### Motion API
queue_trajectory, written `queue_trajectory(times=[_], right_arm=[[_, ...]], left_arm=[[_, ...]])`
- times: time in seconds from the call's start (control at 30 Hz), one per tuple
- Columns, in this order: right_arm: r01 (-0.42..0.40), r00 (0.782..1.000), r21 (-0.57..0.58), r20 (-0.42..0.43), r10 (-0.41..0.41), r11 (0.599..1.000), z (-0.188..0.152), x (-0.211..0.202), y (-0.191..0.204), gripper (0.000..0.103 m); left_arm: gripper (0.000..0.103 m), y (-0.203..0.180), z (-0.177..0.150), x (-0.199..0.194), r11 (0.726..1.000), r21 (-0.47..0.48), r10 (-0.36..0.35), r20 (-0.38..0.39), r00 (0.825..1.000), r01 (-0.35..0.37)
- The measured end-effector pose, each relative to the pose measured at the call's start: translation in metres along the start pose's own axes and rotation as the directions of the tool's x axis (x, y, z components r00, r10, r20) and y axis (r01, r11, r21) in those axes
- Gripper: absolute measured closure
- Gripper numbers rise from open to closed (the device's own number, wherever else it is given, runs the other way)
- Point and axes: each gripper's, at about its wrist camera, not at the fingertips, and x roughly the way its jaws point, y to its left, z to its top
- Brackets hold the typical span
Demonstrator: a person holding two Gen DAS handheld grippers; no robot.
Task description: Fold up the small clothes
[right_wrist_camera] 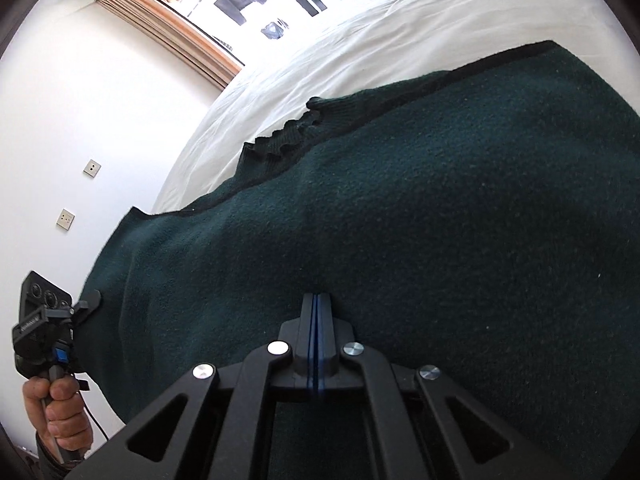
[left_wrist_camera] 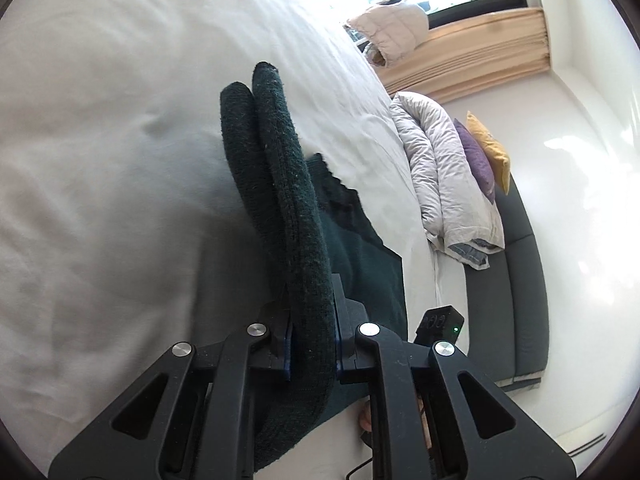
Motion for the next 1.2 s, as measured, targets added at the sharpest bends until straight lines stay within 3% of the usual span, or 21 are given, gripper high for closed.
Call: queue_trajectory(times=[0.17, 0.23, 0.27, 0.3, 0.47, 0.63, 0.77, 0.83, 0.93, 1.03, 1.1, 1.13, 1.2], right_arm=[[-0.056, 0.998, 0.02, 0.008, 0.055, 0.998, 0.001, -0.005, -0.006, 0.103], [-0.134, 0.991, 0.089, 0.009, 0.134, 0.987, 0.003, -0.018, -0.015, 0.087], [-0.195, 0.981, 0.127, 0.031, 0.192, 0.973, 0.004, -0.028, -0.021, 0.066], [-0.232, 0.972, 0.139, 0.061, 0.226, 0.963, 0.006, -0.039, -0.024, 0.054], [-0.344, 0.939, 0.201, 0.096, 0.332, 0.917, 0.017, -0.073, -0.055, 0.052], [-0.401, 0.916, 0.279, 0.121, 0.382, 0.873, 0.028, -0.09, -0.091, 0.048], [-0.402, 0.915, 0.313, 0.097, 0.392, 0.86, 0.042, -0.088, -0.11, 0.046], [-0.421, 0.906, 0.321, 0.113, 0.407, 0.848, 0.051, -0.084, -0.112, 0.042], [-0.414, 0.91, 0.344, 0.128, 0.395, 0.843, 0.062, -0.085, -0.122, 0.033], [-0.375, 0.925, 0.354, 0.078, 0.373, 0.857, 0.068, -0.077, -0.121, 0.032], [-0.357, 0.93, 0.331, 0.041, 0.364, 0.874, 0.069, -0.071, -0.109, 0.029], [-0.348, 0.934, 0.316, 0.032, 0.357, 0.883, 0.071, -0.071, -0.105, 0.029], [-0.329, 0.94, 0.296, 0.014, 0.34, 0.897, 0.073, -0.073, -0.102, 0.029]], left_arm=[[0.091, -0.041, -0.007, 0.005, 0.998, 0.055, 0.007, 0.003, 1.0, -0.007], [0.091, -0.061, -0.012, 0.012, 0.996, 0.084, 0.012, -0.006, 1.0, -0.011], [0.091, -0.072, -0.014, 0.015, 0.995, 0.101, 0.014, -0.011, 1.0, -0.013], [0.091, -0.084, -0.017, 0.021, 0.993, 0.117, 0.016, -0.016, 1.0, -0.014], [0.091, -0.142, -0.045, 0.074, 0.98, 0.199, 0.039, -0.07, 0.997, -0.024], [0.091, -0.182, -0.081, 0.146, 0.964, 0.264, 0.084, -0.143, 0.986, -0.044], [0.091, -0.199, -0.105, 0.189, 0.941, 0.327, 0.142, -0.158, 0.977, -0.084], [0.091, -0.202, -0.116, 0.204, 0.923, 0.364, 0.188, -0.149, 0.971, -0.123], [0.09, -0.203, -0.135, 0.222, 0.903, 0.404, 0.225, -0.15, 0.963, -0.148], [0.08, -0.198, -0.148, 0.223, 0.878, 0.453, 0.239, -0.137, 0.961, -0.153], [0.058, -0.199, -0.15, 0.223, 0.876, 0.466, 0.217, -0.146, 0.965, -0.127], [0.042, -0.204, -0.153, 0.219, 0.872, 0.477, 0.202, -0.147, 0.968, -0.11], [0.035, -0.212, -0.16, 0.213, 0.853, 0.509, 0.204, -0.129, 0.97, -0.112]])
